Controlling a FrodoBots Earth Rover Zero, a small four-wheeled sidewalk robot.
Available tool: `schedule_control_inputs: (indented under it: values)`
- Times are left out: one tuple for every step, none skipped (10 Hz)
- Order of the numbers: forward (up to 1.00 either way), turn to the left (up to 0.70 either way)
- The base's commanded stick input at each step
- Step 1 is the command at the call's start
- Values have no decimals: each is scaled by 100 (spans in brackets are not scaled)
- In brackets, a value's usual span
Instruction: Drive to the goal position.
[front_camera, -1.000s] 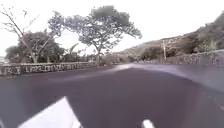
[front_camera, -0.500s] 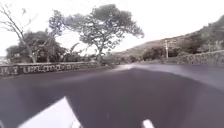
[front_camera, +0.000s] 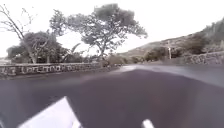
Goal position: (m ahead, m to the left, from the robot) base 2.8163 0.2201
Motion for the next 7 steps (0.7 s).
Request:
schedule_control_inputs:
  values:
    - [85,-34]
    - [85,-34]
    - [85,-34]
    - [85,-34]
    - [85,-34]
    - [85,-34]
    - [85,-34]
